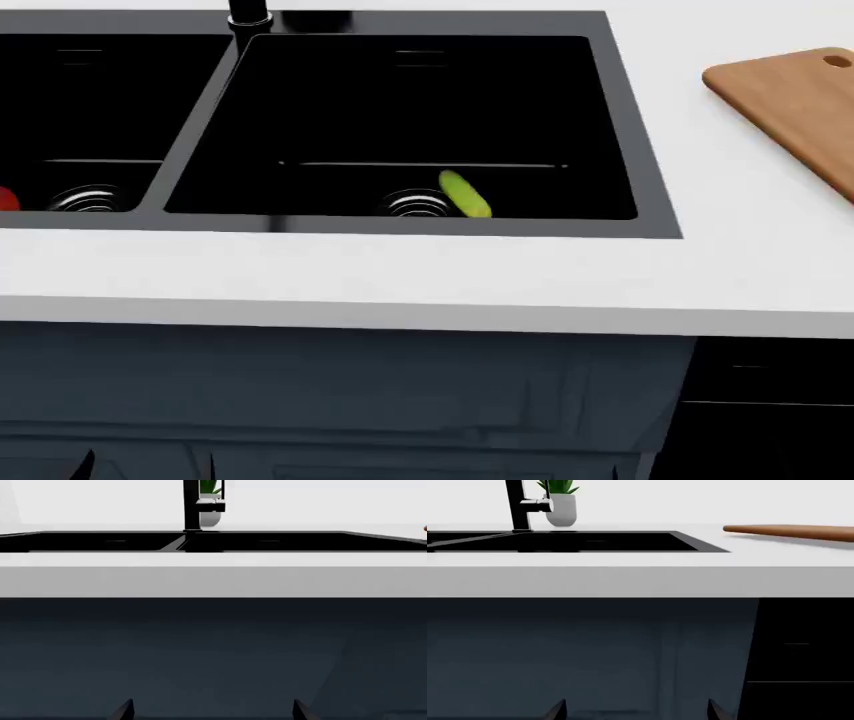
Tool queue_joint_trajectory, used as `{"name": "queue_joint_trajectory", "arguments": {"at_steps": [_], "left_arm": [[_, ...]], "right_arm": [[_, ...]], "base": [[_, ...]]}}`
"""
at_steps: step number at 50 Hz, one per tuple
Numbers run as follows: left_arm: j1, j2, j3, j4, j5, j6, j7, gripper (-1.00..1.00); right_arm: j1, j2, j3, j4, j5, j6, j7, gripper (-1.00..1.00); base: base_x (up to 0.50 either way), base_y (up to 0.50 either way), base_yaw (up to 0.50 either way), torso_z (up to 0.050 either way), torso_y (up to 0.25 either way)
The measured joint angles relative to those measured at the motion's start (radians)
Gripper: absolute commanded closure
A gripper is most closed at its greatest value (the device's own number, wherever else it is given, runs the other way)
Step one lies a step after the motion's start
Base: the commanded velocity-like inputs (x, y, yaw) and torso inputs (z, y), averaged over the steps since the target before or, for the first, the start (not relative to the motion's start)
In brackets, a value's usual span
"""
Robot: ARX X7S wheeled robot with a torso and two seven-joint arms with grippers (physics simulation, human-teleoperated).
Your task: Pick the vegetables from the sink and place them on the cutting board.
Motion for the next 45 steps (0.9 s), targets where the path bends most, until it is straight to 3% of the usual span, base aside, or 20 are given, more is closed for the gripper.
{"name": "queue_joint_trajectory", "arguments": {"at_steps": [20,45], "left_arm": [[0.004,-0.065,0.079,0.005,-0.048,0.014,-0.071,-1.00],[0.011,-0.103,0.118,0.017,-0.089,0.039,-0.098,-1.00]], "right_arm": [[-0.003,0.050,-0.056,-0.010,0.063,-0.009,0.069,-1.00],[0.002,0.091,-0.119,-0.022,0.062,0.008,0.116,-1.00]], "base": [[0.00,0.00,0.00,0.000,0.000],[0.00,0.50,0.00,0.000,0.000]]}}
